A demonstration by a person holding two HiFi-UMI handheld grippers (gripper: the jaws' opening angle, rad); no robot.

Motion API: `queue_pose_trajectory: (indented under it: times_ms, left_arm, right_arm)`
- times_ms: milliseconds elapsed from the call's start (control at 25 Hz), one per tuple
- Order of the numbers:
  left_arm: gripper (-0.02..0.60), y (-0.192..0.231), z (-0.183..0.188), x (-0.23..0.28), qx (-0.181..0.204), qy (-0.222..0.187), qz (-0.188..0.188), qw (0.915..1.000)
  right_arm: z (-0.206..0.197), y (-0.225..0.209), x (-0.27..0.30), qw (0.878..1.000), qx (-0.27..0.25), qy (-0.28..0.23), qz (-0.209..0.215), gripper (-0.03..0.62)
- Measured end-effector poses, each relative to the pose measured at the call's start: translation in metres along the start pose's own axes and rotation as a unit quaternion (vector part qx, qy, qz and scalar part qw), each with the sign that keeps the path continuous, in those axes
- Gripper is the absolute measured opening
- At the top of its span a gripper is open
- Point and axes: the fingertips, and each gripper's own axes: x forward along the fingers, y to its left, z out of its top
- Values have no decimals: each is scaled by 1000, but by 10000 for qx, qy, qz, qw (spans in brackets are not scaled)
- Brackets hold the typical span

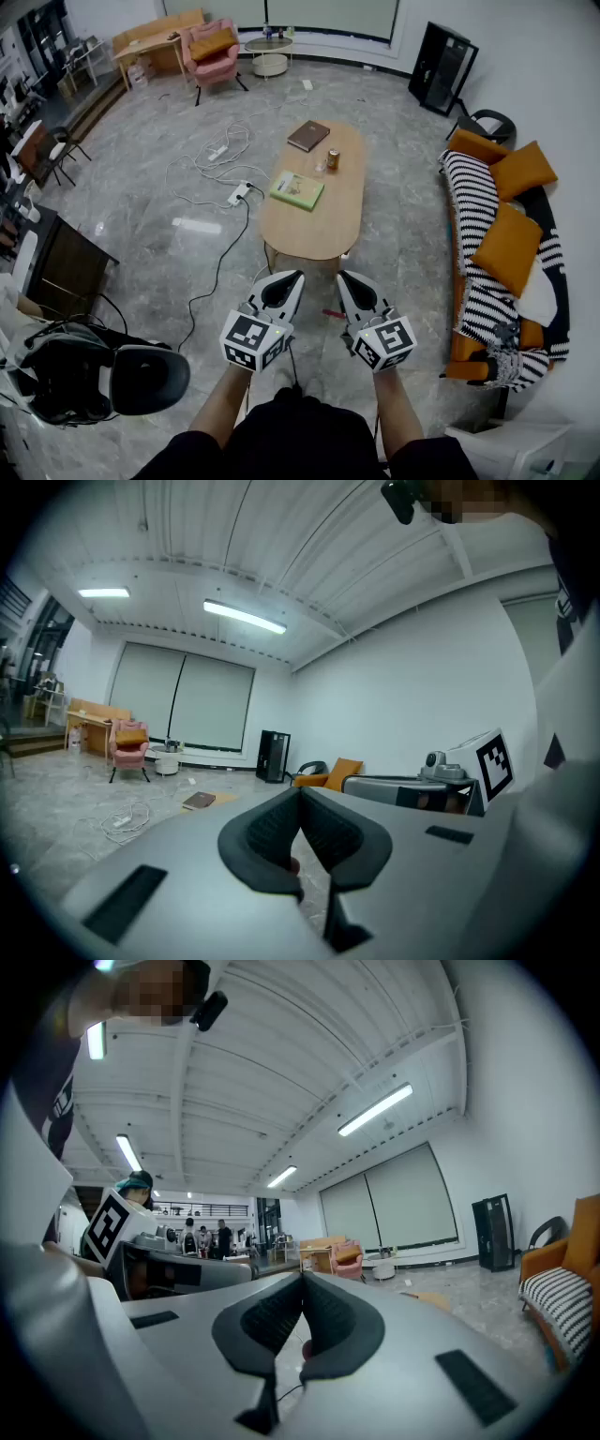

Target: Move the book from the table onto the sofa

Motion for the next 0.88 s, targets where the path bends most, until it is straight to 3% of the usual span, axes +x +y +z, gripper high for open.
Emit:
queue_pose_trajectory:
  times_ms: [880]
  left_arm:
    - [14,1,-16,41,14,248,424,9988]
  right_arm:
    - [-26,-35,8,9981,209,256,514,23]
